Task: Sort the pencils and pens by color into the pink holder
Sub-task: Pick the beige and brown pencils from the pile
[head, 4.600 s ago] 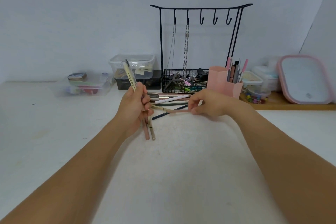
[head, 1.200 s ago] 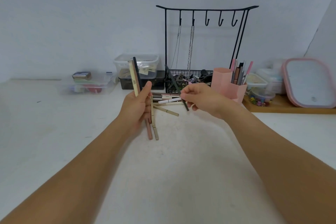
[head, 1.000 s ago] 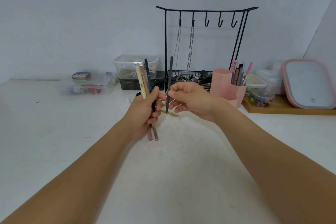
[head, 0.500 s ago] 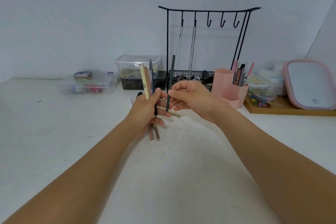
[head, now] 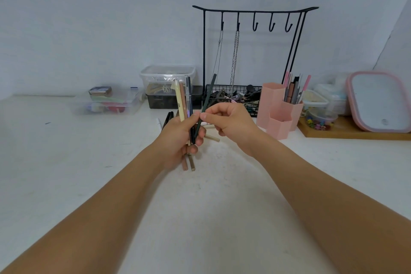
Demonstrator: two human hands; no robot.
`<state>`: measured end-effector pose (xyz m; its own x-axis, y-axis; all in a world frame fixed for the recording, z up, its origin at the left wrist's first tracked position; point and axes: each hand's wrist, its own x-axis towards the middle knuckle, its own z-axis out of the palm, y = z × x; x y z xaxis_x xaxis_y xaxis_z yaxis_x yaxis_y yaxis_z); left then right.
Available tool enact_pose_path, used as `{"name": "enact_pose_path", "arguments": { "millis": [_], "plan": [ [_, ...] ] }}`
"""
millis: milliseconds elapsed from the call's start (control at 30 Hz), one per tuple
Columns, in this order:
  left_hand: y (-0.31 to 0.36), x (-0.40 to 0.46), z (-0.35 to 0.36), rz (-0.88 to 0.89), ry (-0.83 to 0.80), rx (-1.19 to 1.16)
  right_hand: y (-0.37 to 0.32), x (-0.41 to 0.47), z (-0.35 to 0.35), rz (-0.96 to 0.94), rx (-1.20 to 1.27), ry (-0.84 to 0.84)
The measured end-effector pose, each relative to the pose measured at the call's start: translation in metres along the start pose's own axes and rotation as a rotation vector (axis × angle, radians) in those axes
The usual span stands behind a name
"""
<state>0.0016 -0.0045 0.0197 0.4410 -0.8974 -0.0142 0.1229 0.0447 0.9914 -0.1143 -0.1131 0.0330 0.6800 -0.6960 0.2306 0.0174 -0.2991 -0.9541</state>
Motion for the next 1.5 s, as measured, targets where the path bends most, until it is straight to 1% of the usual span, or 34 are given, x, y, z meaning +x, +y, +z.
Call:
{"name": "enact_pose_path", "arguments": {
  "millis": [133, 200, 300, 367, 467, 533, 600, 733, 800, 833, 900, 967, 1000, 1067, 1167, 1233, 1300, 1333, 1367, 1433, 1500],
  "plan": [
    [-0.001, 0.002, -0.004, 0.013, -0.039, -0.032, -0.002, 0.002, -0.003, 0.03, 0.021, 0.012],
    [-0.002, 0.005, -0.005, 0.025, -0.038, -0.032, -0.003, 0.004, -0.005, 0.041, 0.07, 0.029],
    [-0.003, 0.007, -0.005, 0.028, -0.016, -0.028, -0.005, 0.01, -0.012, 0.059, 0.183, 0.124],
    [-0.004, 0.006, -0.005, 0.024, -0.021, 0.016, -0.006, 0.012, -0.017, 0.065, 0.244, 0.17],
    [-0.007, 0.006, -0.005, 0.031, -0.075, 0.082, -0.006, 0.012, -0.019, 0.067, 0.272, 0.163],
    [-0.008, 0.006, -0.004, 0.05, -0.066, 0.07, -0.007, 0.011, -0.018, 0.078, 0.317, 0.146],
    [-0.007, 0.007, -0.003, 0.092, -0.027, -0.004, -0.007, 0.01, -0.017, 0.112, 0.422, 0.153],
    [-0.001, 0.009, -0.008, 0.187, 0.053, -0.166, -0.004, 0.008, -0.022, 0.199, 0.725, 0.211],
    [-0.001, 0.01, -0.011, 0.208, 0.085, -0.172, -0.004, 0.007, -0.022, 0.216, 0.845, 0.194],
    [-0.002, 0.01, -0.011, 0.218, 0.094, -0.152, -0.004, 0.006, -0.019, 0.224, 0.87, 0.154],
    [-0.004, 0.01, -0.008, 0.23, 0.111, -0.136, -0.003, 0.001, -0.007, 0.243, 0.869, 0.023],
    [-0.005, 0.011, -0.008, 0.239, 0.108, -0.156, 0.0, -0.005, 0.008, 0.246, 0.776, -0.095],
    [-0.005, 0.012, -0.009, 0.242, 0.105, -0.154, 0.003, -0.006, 0.013, 0.235, 0.689, -0.121],
    [-0.005, 0.012, -0.01, 0.245, 0.108, -0.119, 0.008, -0.008, 0.019, 0.192, 0.46, -0.119],
    [-0.005, 0.011, -0.007, 0.215, 0.181, -0.047, 0.014, -0.005, 0.015, 0.099, 0.085, -0.09],
    [-0.005, 0.014, -0.008, 0.196, 0.24, -0.014, 0.026, -0.002, 0.007, -0.056, -0.165, 0.001],
    [-0.004, 0.017, -0.011, 0.176, 0.295, 0.017, 0.043, 0.003, -0.008, -0.23, -0.593, 0.104],
    [-0.004, 0.018, -0.013, 0.165, 0.326, 0.022, 0.052, 0.006, -0.016, -0.259, -0.761, 0.109],
    [-0.005, 0.018, -0.014, 0.163, 0.355, 0.015, 0.058, 0.009, -0.023, -0.248, -0.844, 0.107],
    [-0.004, 0.018, -0.015, 0.179, 0.391, -0.013, 0.063, 0.016, -0.027, -0.231, -0.899, 0.139],
    [-0.002, 0.018, -0.015, 0.179, 0.422, -0.011, 0.062, 0.024, -0.022, -0.281, -1.0, 0.135]
  ]
}}
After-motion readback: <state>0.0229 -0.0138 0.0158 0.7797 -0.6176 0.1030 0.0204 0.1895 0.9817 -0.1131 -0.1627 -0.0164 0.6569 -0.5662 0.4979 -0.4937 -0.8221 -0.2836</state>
